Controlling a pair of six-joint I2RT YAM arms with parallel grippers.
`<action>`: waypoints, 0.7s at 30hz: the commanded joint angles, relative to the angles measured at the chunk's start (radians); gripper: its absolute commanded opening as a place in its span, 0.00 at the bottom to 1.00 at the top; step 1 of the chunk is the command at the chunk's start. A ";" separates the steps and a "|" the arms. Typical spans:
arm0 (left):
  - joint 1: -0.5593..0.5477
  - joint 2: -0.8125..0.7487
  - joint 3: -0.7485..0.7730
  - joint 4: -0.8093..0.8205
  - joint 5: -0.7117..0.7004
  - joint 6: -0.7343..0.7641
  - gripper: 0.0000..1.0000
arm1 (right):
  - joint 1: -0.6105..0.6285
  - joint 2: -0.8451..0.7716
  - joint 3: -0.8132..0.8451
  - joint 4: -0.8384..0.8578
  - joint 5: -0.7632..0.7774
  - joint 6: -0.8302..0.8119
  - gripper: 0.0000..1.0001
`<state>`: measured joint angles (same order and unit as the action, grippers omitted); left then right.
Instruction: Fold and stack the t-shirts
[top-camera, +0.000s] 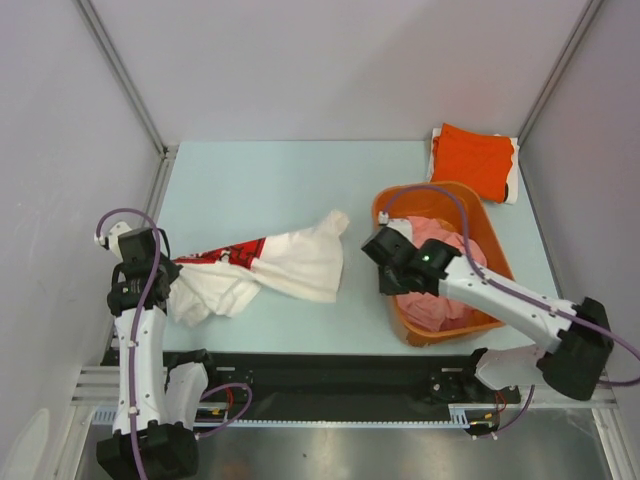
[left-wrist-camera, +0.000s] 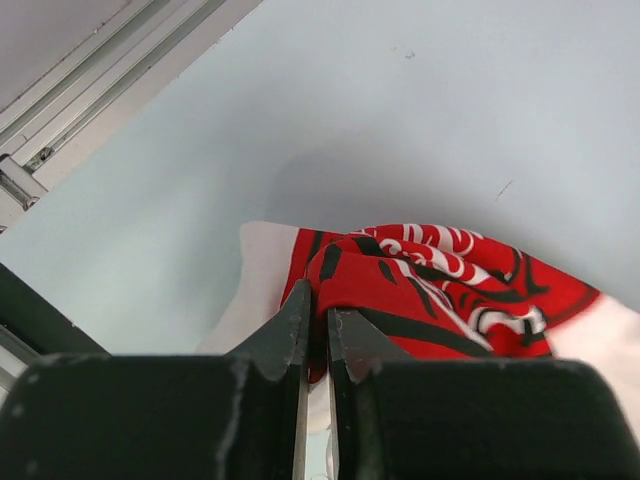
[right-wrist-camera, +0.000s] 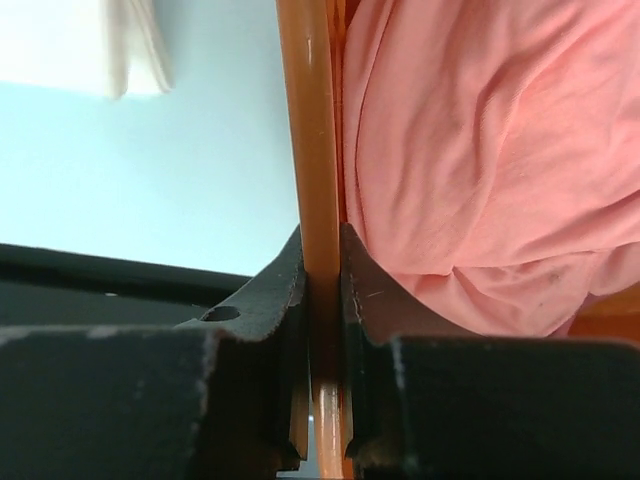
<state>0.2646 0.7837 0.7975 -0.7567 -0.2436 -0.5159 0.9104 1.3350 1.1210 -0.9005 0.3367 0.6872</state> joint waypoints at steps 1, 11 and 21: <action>0.010 -0.009 0.002 0.039 -0.039 -0.012 0.11 | -0.065 -0.120 -0.061 -0.159 0.036 0.129 0.00; 0.009 -0.018 -0.006 0.049 -0.011 -0.009 0.11 | -0.176 -0.248 -0.046 -0.207 -0.008 0.084 0.84; 0.008 -0.029 -0.015 0.062 0.010 0.001 0.11 | 0.036 0.108 0.428 -0.225 0.084 0.051 0.86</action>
<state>0.2649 0.7719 0.7841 -0.7399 -0.2485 -0.5159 0.8928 1.3445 1.4391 -1.1309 0.3668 0.7483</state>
